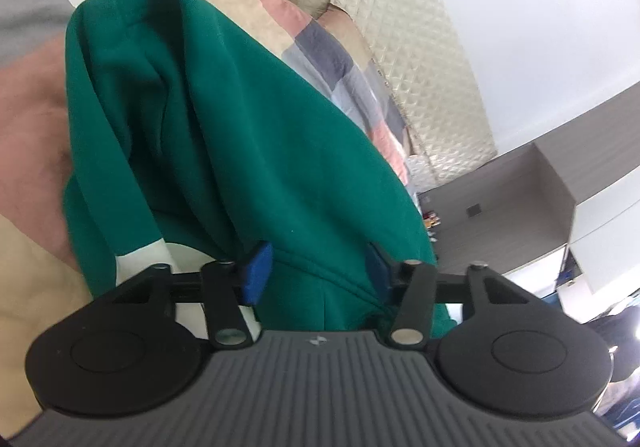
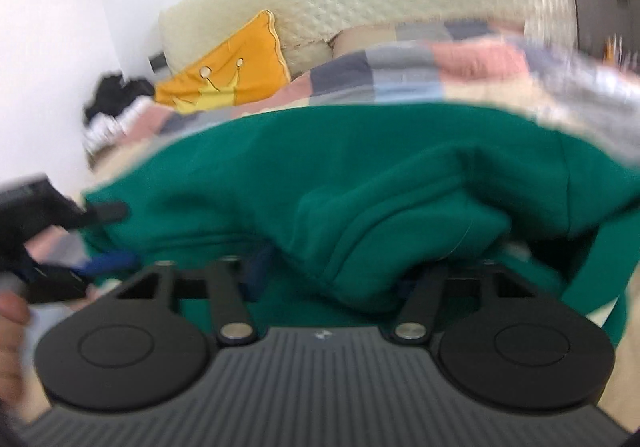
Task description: Fold large clothes
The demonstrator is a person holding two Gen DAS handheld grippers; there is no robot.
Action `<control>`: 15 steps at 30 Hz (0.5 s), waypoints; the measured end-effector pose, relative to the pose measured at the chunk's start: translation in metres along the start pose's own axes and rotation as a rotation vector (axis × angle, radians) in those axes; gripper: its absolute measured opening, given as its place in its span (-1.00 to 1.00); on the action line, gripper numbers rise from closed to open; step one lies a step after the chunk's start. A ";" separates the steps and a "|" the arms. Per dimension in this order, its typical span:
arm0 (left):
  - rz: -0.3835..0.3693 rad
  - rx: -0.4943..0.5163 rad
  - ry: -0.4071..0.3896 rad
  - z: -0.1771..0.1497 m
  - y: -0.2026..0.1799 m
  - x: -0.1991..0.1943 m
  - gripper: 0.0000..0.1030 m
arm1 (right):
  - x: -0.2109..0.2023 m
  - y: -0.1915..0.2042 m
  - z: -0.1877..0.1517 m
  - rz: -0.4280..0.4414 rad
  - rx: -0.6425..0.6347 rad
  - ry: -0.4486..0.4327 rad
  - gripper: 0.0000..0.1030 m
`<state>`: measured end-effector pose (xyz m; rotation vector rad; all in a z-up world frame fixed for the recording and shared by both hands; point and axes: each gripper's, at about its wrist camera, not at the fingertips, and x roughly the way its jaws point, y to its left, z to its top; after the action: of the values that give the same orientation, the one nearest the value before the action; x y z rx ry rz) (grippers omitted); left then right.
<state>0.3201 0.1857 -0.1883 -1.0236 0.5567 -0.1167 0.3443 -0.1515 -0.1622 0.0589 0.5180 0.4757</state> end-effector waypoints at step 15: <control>-0.079 -0.009 0.037 -0.004 -0.002 0.005 0.33 | -0.078 -0.051 0.030 0.257 0.322 -0.377 -0.68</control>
<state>0.3229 0.1796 -0.1897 -1.0539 0.5507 -0.2037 0.3212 -0.2299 -0.1086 0.5199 0.2110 0.6115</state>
